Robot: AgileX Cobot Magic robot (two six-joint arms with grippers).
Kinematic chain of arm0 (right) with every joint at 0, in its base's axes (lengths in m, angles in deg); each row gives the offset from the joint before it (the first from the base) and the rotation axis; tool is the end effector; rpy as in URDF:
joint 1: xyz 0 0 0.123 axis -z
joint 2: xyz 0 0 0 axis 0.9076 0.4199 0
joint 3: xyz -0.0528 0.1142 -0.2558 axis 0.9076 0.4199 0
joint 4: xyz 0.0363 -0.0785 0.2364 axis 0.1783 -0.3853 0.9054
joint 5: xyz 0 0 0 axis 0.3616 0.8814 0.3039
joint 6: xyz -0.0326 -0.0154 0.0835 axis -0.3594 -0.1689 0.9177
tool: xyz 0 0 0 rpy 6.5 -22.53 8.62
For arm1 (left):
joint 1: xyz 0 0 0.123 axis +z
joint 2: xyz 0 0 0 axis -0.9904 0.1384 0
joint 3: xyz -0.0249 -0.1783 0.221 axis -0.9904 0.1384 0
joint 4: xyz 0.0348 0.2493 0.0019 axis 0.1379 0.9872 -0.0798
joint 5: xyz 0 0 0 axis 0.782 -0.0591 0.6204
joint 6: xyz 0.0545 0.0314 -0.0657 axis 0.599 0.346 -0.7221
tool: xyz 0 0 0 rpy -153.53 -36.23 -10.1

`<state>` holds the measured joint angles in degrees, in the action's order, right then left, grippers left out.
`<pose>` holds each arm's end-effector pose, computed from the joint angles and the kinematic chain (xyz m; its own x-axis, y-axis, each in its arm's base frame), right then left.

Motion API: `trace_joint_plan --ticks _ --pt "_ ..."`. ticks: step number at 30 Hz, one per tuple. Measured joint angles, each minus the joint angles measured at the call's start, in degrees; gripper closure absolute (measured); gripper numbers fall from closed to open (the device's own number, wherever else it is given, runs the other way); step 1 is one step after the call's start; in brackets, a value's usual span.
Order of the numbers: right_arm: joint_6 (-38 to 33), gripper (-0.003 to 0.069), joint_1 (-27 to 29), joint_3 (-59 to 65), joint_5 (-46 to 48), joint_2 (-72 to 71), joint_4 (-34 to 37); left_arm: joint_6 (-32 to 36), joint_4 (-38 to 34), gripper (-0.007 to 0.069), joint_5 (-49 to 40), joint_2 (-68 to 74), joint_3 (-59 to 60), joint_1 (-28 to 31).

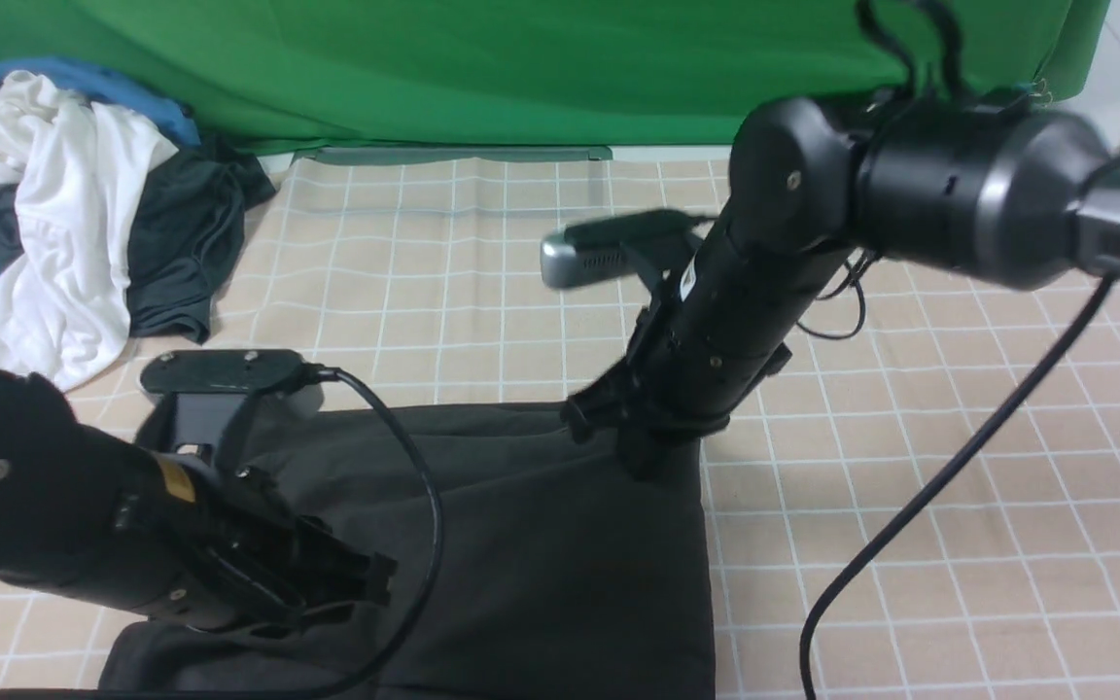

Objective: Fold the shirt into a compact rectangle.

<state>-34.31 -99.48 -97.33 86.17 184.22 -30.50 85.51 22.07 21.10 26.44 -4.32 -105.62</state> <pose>0.3282 0.2469 0.2100 -0.8822 -0.4013 -0.2463 -0.4573 0.8550 0.2448 0.1840 -0.0983 0.2265 -0.9133 0.1730 -0.3687 0.2763 0.9283 -0.2489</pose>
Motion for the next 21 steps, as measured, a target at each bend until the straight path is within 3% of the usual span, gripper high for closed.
trace_joint_plan --ticks 2,9,17,21 --pt "2.1 0.0624 0.0 -0.1 -0.4 2.0 -3.3 -0.9 0.9 0.0606 -1.5 -3.7 0.0 0.0" --pt "2.9 0.0624 0.0 -0.7 -4.3 3.0 -5.2 -1.5 0.9 0.0606 -5.4 -13.7 0.0 0.0" --pt "2.5 0.0624 0.0 -2.5 0.6 -1.3 -6.9 -4.4 2.3 0.0606 -9.6 -24.4 0.0 0.0" --pt "2.7 0.0624 0.0 -2.6 3.3 -7.9 -11.8 -7.1 4.8 0.0606 -11.6 -28.6 0.0 0.0"
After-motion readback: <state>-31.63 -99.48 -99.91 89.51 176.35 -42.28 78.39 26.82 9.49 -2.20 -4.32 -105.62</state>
